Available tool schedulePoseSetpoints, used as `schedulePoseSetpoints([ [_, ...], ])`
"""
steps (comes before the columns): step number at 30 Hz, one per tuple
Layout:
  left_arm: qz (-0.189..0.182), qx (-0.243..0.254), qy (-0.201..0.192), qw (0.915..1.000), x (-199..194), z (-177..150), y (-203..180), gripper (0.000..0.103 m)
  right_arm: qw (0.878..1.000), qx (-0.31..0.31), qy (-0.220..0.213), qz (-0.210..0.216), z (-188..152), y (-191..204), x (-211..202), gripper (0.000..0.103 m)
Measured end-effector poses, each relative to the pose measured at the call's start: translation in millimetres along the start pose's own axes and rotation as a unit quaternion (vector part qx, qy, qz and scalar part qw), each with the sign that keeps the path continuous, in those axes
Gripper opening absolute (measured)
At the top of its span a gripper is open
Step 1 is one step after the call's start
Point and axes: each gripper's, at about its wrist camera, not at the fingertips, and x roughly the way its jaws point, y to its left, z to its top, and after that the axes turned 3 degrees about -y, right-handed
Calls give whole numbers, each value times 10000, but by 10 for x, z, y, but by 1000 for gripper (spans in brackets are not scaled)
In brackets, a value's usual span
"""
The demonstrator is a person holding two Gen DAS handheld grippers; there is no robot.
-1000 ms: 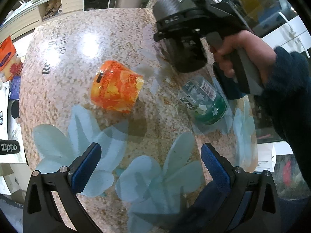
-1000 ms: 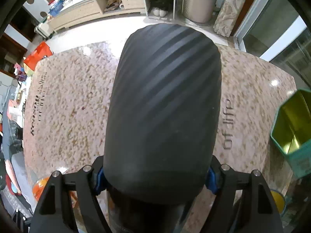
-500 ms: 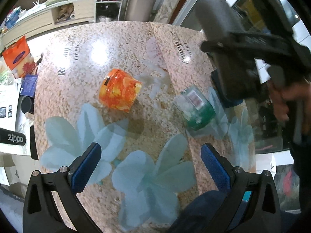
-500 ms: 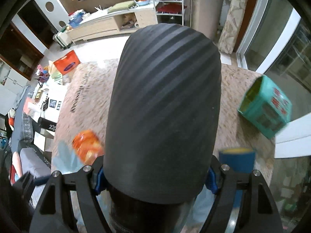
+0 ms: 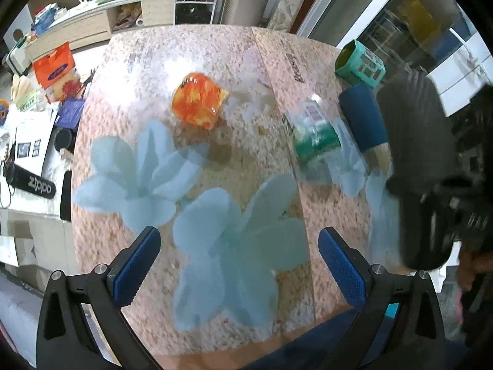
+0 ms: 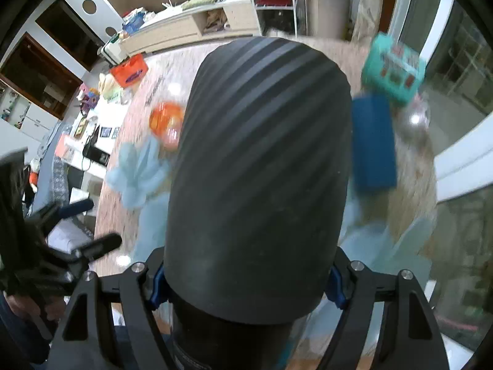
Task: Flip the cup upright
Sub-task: 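Lift the black tumbler with the right gripper and carry it toward the left gripper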
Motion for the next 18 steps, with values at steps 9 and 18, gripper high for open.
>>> schedulePoseSetpoints([
  [9,108,-38,316,9994,113,-448,-123,103,9990,-54,412,169,-322,260,291,76],
  [18,212,-75,525,9984,322,-595,-62,103,9974,-8,714,-48,-278,440,762,76],
])
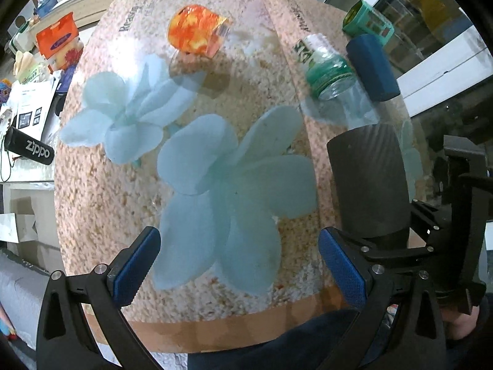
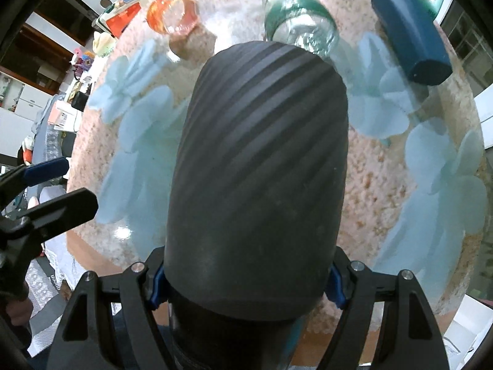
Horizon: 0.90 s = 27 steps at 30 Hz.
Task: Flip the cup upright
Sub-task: 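Lift the black tumbler with the right gripper and carry it toward the left gripper, then close the left gripper on the tumbler's base while the right gripper opens and releases it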
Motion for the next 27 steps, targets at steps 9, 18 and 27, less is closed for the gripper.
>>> schedulePoseSetpoints([
  [9,-56,-16,120,9999,196,-6,81,103,9996,-49,24,-265,215,82,123,76],
  [18,-74,-131,198,9997,290,-28,89,103,9992,-109,-30,-384,292,15,-49,77],
  [27,-84,-89,153,9998,197,-26,96,103,9998,31,-30,-206,350,-176,-240,93],
])
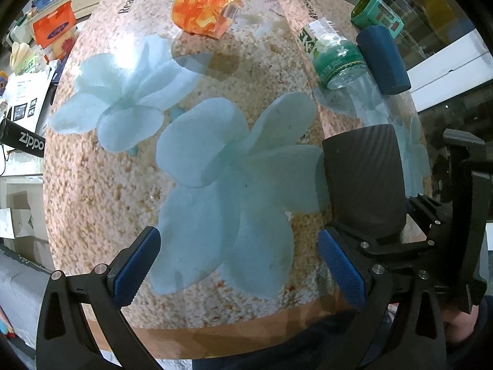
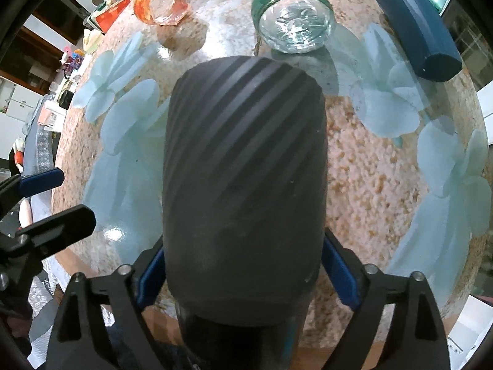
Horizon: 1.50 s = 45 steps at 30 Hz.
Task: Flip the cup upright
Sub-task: 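Close the left gripper on the tumbler's base while the right gripper opens and releases it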
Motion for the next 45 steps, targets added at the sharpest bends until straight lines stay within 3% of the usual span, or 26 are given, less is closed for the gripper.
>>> schedulePoseSetpoints([
  [3,-15,-16,-1,10000,-39,29,13,103,9999,29,-88,58,-98,-68,-3,103],
  [13,-185,92,23,9998,-215,205,37,103,9998,-13,-168,39,-190,-314,-384,103],
  [20,-579,-38,64,9983,-378,379,-38,103,9996,242,-122,-119,-343,-561,-717,103],
  [25,-476,108,68,9988,-436,390,-299,103,9981,406,-439,-127,-407,-728,-1058,103],
  [35,-550,-6,118,9984,-387,247,-869,103,9953,423,-863,99,-647,-973,-1342,103],
  [45,-464,-225,480,9975,23,274,-1222,103,9938,503,-961,236,-722,-1225,-1382,103],
])
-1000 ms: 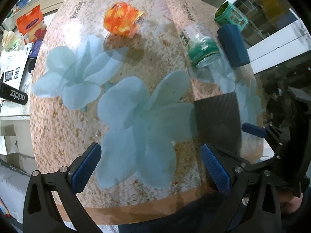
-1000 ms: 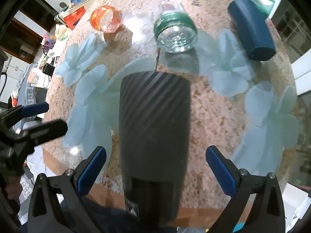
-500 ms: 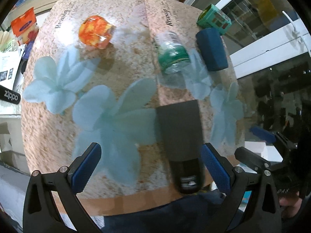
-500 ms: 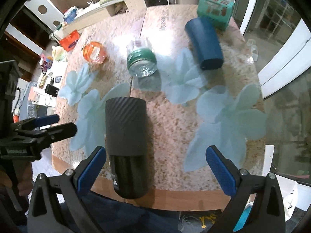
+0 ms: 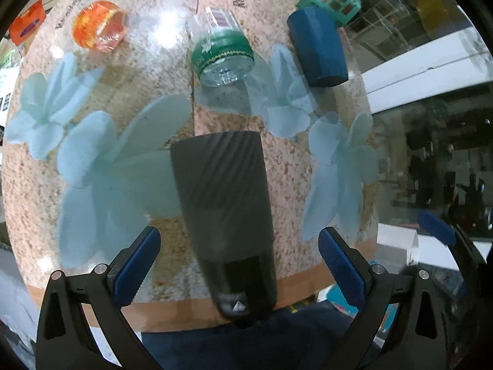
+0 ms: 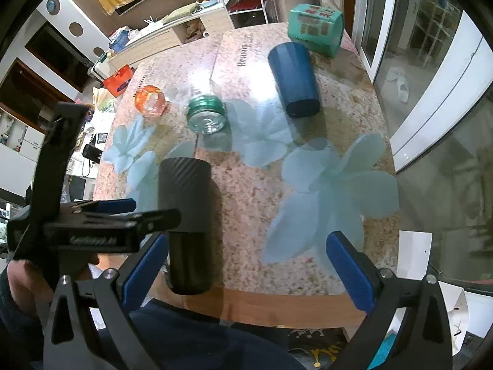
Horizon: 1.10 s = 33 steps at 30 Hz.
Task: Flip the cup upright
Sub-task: 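Close the left gripper on the tumbler's base while the right gripper opens and releases it, then rotate the tumbler with the left gripper so its open rim faces up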
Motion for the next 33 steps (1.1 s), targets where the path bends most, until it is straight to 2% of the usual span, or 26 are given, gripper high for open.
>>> schedulePoseSetpoints([
  [4,207,-57,169,9996,256,137,-7,103,9999,59,100,65,10,-115,70,103],
  [8,199,-361,327,9986,458,253,62,103,9997,73,188,127,25,-181,129,103],
  [15,446,-481,493,9966,718,371,91,103,9991,167,314,239,80,-308,245,103],
  [18,387,-662,465,9960,751,395,122,102,9988,200,360,256,110,-366,282,103],
  [20,406,-636,565,9955,788,402,120,100,9986,231,385,275,125,-397,298,103],
  [23,500,-619,687,9945,879,371,102,91,9984,262,402,303,145,-423,309,103],
  [27,675,-443,518,9954,856,342,27,80,9983,292,390,312,165,-446,294,103],
  [33,604,-323,405,9968,837,343,-59,80,9978,389,420,325,122,-459,314,103],
])
